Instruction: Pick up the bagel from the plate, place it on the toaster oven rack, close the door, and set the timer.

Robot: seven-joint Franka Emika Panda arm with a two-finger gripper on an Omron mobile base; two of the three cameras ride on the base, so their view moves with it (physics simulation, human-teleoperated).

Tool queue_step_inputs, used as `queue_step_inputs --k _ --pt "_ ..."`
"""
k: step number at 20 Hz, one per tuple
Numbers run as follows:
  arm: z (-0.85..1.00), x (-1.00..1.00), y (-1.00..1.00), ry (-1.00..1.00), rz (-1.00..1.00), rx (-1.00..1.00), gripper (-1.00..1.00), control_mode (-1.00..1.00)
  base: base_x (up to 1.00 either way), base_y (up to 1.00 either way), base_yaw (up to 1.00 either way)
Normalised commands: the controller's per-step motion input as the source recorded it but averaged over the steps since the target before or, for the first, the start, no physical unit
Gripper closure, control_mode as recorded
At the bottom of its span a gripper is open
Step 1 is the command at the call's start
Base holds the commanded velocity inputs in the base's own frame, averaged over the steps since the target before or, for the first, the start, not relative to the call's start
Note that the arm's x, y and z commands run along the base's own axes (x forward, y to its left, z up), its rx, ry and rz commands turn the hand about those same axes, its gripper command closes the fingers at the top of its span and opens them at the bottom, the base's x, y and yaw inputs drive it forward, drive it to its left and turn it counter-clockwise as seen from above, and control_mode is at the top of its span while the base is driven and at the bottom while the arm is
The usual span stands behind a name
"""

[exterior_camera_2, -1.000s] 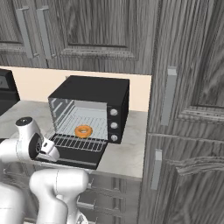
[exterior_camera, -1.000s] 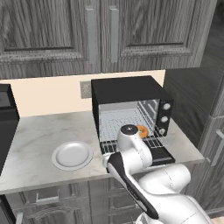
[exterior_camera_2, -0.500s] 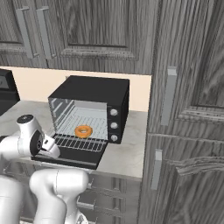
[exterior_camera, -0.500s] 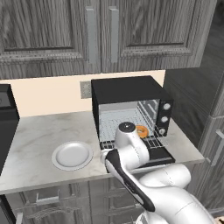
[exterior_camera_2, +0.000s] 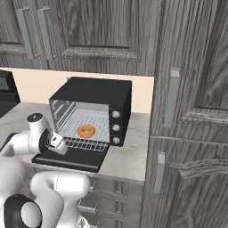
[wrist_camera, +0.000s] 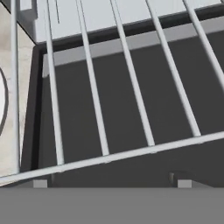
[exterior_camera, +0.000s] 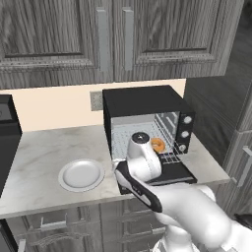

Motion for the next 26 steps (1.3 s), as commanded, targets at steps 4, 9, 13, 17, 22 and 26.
queue_step_inputs --k 4,9,13,17,22,26 --pt "0.00 0.69 0.00 0.00 -0.04 0.00 -1.00 -1.00 0.00 0.00 0.00" --pt "0.00 0.67 0.00 -0.05 -0.03 0.00 -1.00 -1.00 0.00 0.00 0.00" --pt "0.00 0.67 0.00 -0.09 -0.02 0.00 -1.00 -1.00 0.00 0.00 0.00" --pt "0.05 0.48 0.00 -0.10 -0.02 0.00 -1.00 -1.00 0.00 0.00 0.00" --pt "0.37 -0.44 -0.05 -0.17 0.00 0.00 -1.00 -1.00 0.00 0.00 0.00" --pt "0.93 -0.96 -0.23 -0.22 0.00 0.00 -1.00 -1.00 0.00 0.00 0.00"
